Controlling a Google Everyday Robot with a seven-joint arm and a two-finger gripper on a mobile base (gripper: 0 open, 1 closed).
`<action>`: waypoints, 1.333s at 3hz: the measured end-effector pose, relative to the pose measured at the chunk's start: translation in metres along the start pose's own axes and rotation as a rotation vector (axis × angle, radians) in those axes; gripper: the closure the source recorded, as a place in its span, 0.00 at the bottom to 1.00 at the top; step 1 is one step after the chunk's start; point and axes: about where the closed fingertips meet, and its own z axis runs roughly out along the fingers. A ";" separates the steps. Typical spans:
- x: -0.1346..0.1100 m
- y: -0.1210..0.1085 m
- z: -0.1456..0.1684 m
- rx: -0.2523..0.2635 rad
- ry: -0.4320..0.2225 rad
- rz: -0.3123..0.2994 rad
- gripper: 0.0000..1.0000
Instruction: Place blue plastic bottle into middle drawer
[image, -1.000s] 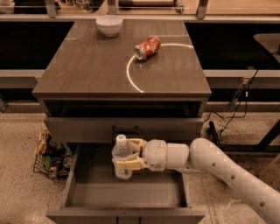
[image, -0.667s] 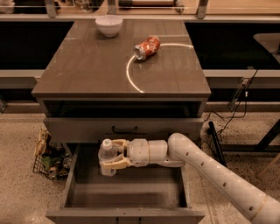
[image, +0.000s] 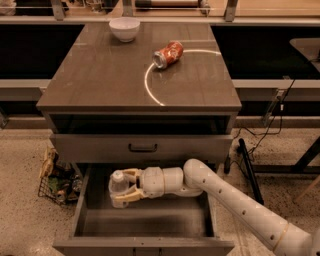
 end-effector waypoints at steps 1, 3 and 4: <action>0.015 0.008 -0.003 0.059 0.029 0.005 1.00; 0.066 0.024 0.005 0.120 0.045 0.026 1.00; 0.085 0.024 0.010 0.117 0.075 0.031 1.00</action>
Offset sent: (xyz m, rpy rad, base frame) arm -0.0187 0.0007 -0.0768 -0.0252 0.0286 -0.1731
